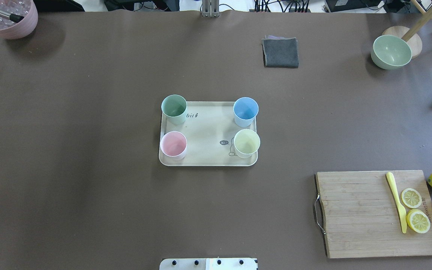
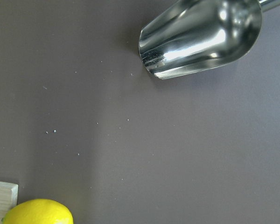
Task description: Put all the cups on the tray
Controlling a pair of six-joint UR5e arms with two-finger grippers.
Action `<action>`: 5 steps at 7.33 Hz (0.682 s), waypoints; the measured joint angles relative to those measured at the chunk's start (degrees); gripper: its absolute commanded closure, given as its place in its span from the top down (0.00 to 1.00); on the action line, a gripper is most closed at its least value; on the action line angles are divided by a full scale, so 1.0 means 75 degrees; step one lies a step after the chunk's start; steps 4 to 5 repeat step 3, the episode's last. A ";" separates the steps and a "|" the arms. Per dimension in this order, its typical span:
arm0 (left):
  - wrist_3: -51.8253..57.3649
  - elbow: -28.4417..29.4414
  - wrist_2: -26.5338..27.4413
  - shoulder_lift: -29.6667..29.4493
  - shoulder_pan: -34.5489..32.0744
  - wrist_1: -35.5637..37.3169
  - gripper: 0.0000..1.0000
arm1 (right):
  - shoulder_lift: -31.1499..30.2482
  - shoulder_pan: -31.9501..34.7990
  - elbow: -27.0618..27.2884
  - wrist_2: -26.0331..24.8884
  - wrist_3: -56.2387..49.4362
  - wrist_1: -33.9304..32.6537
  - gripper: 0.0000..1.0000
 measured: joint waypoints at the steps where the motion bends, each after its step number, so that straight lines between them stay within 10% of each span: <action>1: -0.0035 -0.0021 -0.0004 -0.0002 -0.0001 -0.0003 0.98 | 0.0003 0.0000 0.0008 0.0000 -0.0001 0.0002 1.00; 5: -0.0045 -0.0041 -0.0015 -0.0002 -0.0001 -0.0004 0.98 | 0.0004 -0.0004 0.0013 -0.0001 -0.0001 0.0003 1.00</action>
